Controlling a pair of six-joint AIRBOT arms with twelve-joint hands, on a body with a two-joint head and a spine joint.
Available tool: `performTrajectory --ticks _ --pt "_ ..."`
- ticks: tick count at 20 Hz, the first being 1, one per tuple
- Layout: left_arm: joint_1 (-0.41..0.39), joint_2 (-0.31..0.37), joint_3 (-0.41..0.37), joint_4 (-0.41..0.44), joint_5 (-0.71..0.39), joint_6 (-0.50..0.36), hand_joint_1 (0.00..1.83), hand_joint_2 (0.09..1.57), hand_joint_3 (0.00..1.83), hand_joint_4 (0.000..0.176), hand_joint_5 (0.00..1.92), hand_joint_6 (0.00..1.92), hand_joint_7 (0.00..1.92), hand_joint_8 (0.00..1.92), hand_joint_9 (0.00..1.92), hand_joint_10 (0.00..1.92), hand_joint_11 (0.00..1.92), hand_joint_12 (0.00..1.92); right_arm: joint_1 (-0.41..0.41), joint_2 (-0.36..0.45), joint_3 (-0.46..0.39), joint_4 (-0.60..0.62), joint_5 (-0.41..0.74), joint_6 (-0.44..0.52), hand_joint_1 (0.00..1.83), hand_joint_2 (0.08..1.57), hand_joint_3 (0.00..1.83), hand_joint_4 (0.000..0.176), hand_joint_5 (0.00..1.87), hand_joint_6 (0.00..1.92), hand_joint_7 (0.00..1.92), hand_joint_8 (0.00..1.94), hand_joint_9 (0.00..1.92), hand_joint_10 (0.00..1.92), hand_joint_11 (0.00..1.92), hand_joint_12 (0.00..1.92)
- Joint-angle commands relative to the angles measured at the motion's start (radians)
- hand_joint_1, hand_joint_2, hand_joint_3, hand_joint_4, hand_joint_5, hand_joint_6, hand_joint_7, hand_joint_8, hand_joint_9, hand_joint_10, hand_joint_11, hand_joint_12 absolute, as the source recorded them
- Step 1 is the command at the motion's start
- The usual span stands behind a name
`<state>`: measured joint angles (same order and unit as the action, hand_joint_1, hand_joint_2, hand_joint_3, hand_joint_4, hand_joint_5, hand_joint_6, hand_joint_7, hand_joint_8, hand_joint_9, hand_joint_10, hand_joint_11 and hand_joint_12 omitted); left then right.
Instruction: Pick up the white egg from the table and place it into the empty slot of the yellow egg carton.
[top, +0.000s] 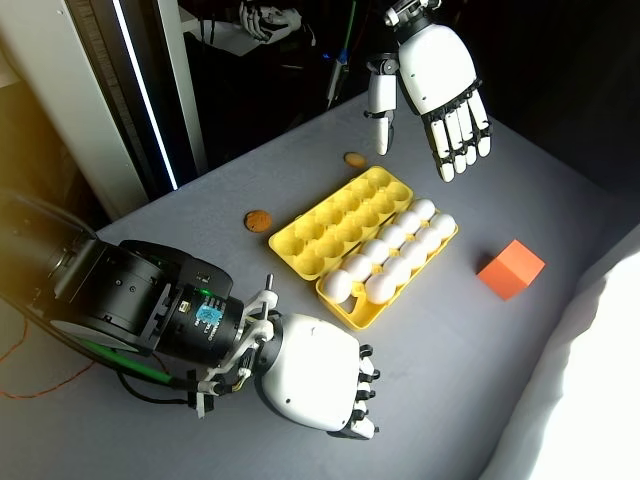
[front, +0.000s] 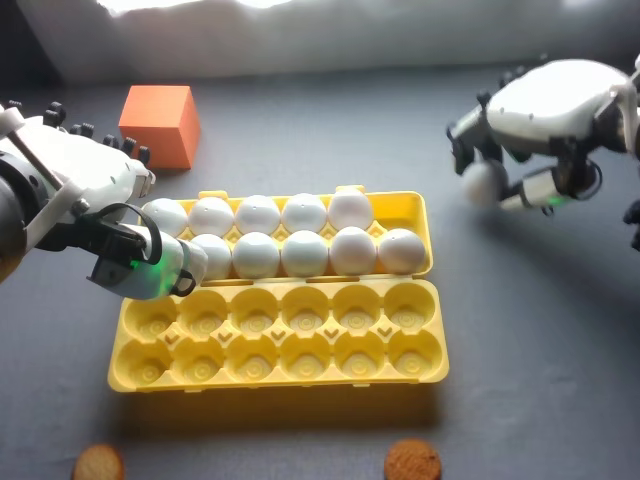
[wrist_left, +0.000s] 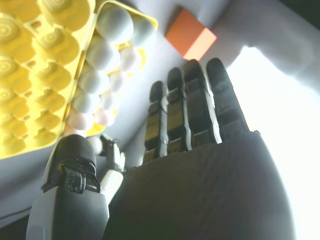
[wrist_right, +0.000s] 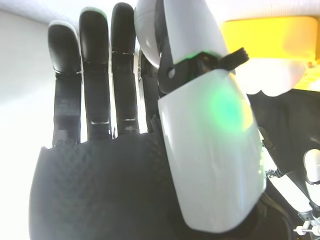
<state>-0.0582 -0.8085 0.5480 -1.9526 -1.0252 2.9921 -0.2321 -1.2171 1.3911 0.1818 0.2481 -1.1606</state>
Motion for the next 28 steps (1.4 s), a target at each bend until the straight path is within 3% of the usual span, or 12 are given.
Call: performTrajectory --ticks 1,3,6,7,8,12,15,21,22,23,25,28 --pt "-0.008 0.007 -0.004 0.081 -0.010 0.005 0.00 1.26 0.00 0.000 0.23 0.00 0.28 0.00 0.24 0.01 0.00 0.37 0.020 0.016 -0.006 -0.003 0.139 0.005 1.35 1.18 0.00 0.000 0.77 1.16 0.90 1.22 0.74 1.42 0.45 1.66" --pt "-0.008 0.007 -0.004 0.081 -0.009 0.005 0.00 1.26 0.00 0.000 0.21 0.00 0.25 0.00 0.21 0.00 0.00 0.31 0.029 0.018 -0.019 -0.003 0.135 0.019 1.35 1.19 0.00 0.000 0.74 1.20 0.88 1.24 0.73 1.44 0.45 1.66" --pt "-0.009 0.007 -0.004 0.083 -0.009 0.005 0.00 1.26 0.00 0.000 0.22 0.00 0.27 0.01 0.24 0.01 0.00 0.42 0.041 0.018 -0.046 -0.002 0.105 0.075 1.35 1.19 0.00 0.000 0.77 1.15 0.89 1.25 0.74 1.43 0.45 1.67" --pt "-0.009 0.007 -0.004 0.083 -0.009 0.005 0.00 1.26 0.00 0.000 0.18 0.01 0.23 0.01 0.20 0.01 0.00 0.28 0.041 0.018 -0.062 -0.002 0.101 0.093 1.35 1.20 0.00 0.000 0.75 1.18 0.86 1.28 0.72 1.47 0.44 1.69" --pt "-0.009 0.007 -0.004 0.083 -0.009 0.005 0.00 1.25 0.00 0.000 0.23 0.00 0.28 0.00 0.24 0.01 0.00 0.37 0.039 0.018 -0.076 -0.002 0.105 0.095 1.35 1.20 0.00 0.000 0.74 1.19 0.86 1.29 0.71 1.47 0.42 1.71" --pt "-0.009 0.007 -0.003 0.085 -0.009 0.005 0.00 1.26 0.00 0.000 0.20 0.00 0.24 0.00 0.20 0.00 0.00 0.27 0.047 0.012 -0.102 -0.002 0.120 0.105 1.35 1.19 0.00 0.000 0.77 1.17 0.89 1.22 0.74 1.44 0.44 1.68" --pt "-0.009 0.007 -0.003 0.085 -0.009 0.005 0.00 1.27 0.00 0.000 0.26 0.01 0.30 0.01 0.25 0.01 0.00 0.39 0.056 -0.004 -0.102 -0.002 0.117 0.107 1.36 1.18 0.00 0.000 0.79 1.15 0.91 1.19 0.76 1.41 0.47 1.64" --pt "-0.007 0.008 -0.002 0.085 -0.009 0.005 0.00 1.27 0.00 0.000 0.27 0.01 0.31 0.01 0.26 0.01 0.00 0.41 0.041 -0.019 -0.109 0.000 0.099 0.110 1.35 1.19 0.00 0.000 0.76 1.19 0.87 1.26 0.74 1.42 0.48 1.65" --pt "-0.007 0.008 -0.001 0.085 -0.009 0.005 0.00 1.27 0.00 0.000 0.23 0.01 0.28 0.01 0.23 0.01 0.00 0.32 0.037 -0.019 -0.110 0.000 0.101 0.110 1.35 1.19 0.00 0.000 0.77 1.18 0.86 1.27 0.74 1.42 0.49 1.63" --pt "-0.007 0.008 -0.001 0.085 -0.009 0.005 0.00 1.27 0.00 0.000 0.26 0.00 0.32 0.00 0.27 0.00 0.00 0.41 0.032 -0.018 -0.111 0.005 0.104 0.110 1.34 1.20 0.00 0.000 0.77 1.15 0.86 1.28 0.73 1.46 0.46 1.68" --pt "-0.005 0.008 -0.001 0.085 -0.009 0.005 0.00 1.27 0.00 0.000 0.21 0.00 0.26 0.00 0.22 0.00 0.00 0.32 0.024 -0.015 -0.113 0.014 0.105 0.110 1.35 1.20 0.00 0.000 0.76 1.18 0.85 1.30 0.70 1.48 0.44 1.68" --pt "-0.005 0.008 -0.001 0.085 -0.009 0.005 0.00 1.27 0.00 0.000 0.22 0.00 0.28 0.00 0.25 0.00 0.00 0.39 0.011 -0.013 -0.113 0.015 0.116 0.109 1.34 1.22 0.00 0.000 0.69 1.28 0.84 1.29 0.69 1.48 0.43 1.65"
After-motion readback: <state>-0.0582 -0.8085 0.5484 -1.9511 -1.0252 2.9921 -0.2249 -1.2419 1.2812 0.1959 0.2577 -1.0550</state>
